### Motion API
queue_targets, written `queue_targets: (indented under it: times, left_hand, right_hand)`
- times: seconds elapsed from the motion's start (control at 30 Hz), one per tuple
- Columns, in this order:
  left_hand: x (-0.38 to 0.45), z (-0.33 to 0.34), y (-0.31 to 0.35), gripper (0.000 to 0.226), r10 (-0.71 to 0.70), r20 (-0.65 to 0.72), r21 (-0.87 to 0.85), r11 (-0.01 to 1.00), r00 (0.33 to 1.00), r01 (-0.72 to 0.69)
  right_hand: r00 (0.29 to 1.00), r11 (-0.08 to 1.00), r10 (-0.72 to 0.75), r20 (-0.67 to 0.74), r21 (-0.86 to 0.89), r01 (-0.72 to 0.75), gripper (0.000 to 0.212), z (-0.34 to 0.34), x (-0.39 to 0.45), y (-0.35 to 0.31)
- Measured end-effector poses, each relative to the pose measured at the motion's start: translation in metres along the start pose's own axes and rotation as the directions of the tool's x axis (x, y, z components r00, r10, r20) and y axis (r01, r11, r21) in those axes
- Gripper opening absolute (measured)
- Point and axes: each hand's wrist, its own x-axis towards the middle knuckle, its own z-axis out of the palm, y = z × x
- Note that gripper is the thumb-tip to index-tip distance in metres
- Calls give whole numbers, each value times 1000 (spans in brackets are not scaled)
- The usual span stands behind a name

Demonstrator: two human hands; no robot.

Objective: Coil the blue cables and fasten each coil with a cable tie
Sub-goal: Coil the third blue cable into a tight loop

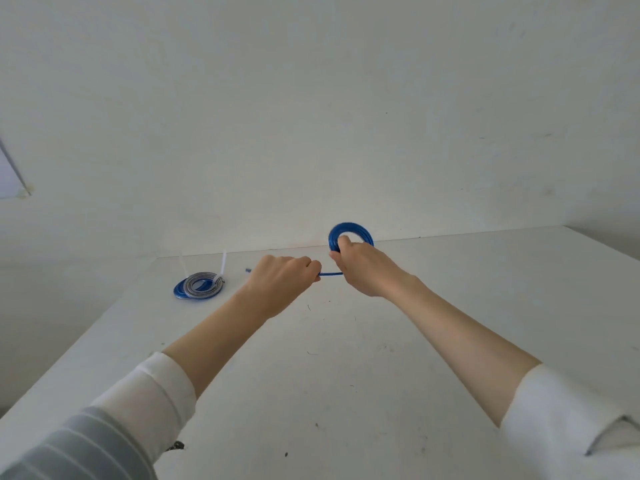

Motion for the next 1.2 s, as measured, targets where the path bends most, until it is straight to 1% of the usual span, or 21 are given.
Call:
queue_targets:
  times: [0.03, 0.1, 0.13, 0.17, 0.2, 0.23, 0.3, 0.37, 0.43, 0.53, 0.6, 0.67, 0.77, 0.87, 0.97, 1.03, 1.13, 1.2]
  left_hand:
    - [-2, -4, -4, 17, 31, -54, 41, 999, 998, -29]
    - [-2, -12, -14, 2, 79, -81, 118, 991, 994, -69]
    - [0, -14, -18, 10, 98, -101, 161, 984, 990, -81]
    - [1, -15, -22, 17, 113, -149, 184, 979, 982, -85]
    - [3, -17, -26, 22, 107, -195, 176, 982, 975, -73]
    - [5, -19, -30, 25, 109, -235, 133, 988, 966, -79]
    - [9, -20, -38, 23, 59, -264, -2, 998, 963, -62]
    - [12, -19, -45, 16, 15, -196, -125, 991, 980, -40]
    - [13, -18, -50, 13, -26, -159, -279, 960, 987, -20]
    - [11, -19, -51, 15, -61, -183, -455, 890, 981, -29]
    - [11, -18, -51, 14, -72, -223, -531, 845, 972, -59]
    - [12, -20, -49, 16, -101, -280, -566, 821, 954, -79]
    - [16, -25, -50, 19, -146, -320, -621, 778, 936, -91]
    - [18, -27, -48, 23, -219, -313, -708, 702, 924, -74]
    - [18, -28, -43, 26, -307, -285, -793, 608, 908, -43]
    - [19, -27, -39, 28, -354, -254, -848, 528, 900, -32]
    - [17, -26, -35, 27, -411, -169, -917, 400, 896, 10]
    - [15, -26, -33, 24, -425, -130, -949, 316, 896, 12]
  right_hand:
    - [999, 999, 19, 37, 34, -20, 24, 3, -2, -1]
    - [995, 988, 47, 90, 145, -60, 28, 8, -4, -6]
    - [994, 972, 54, 93, 225, -74, 30, 9, -5, -10]
    - [995, 947, 55, 85, 310, -79, 31, 10, -7, -13]
    - [996, 919, 47, 70, 387, -70, 32, 9, -8, -17]
    - [998, 893, 35, 58, 446, -57, 34, 9, -10, -21]
    - [999, 859, 7, 45, 511, -29, 36, 8, -14, -29]
    - [1000, 848, -6, 8, 531, 1, 37, 7, -15, -33]
    - [1000, 826, 4, -19, 563, 8, 37, 6, -14, -35]
    - [999, 727, 42, -18, 687, -18, 39, 4, -15, -39]
    - [998, 655, 62, -7, 755, -36, 41, 2, -14, -42]
    - [999, 588, 36, 26, 808, -43, 43, -2, -14, -45]
    - [999, 517, 9, 31, 855, -32, 46, -10, -15, -50]
    - [999, 443, 42, 16, 896, -33, 45, -17, -15, -52]
    - [999, 343, 35, 37, 938, -47, 44, -21, -15, -55]
    - [999, 250, 14, 50, 967, -52, 43, -23, -15, -58]
    - [999, 105, 6, 35, 994, -35, 43, -28, -15, -60]
    - [1000, 60, 3, 28, 998, -29, 45, -31, -15, -59]
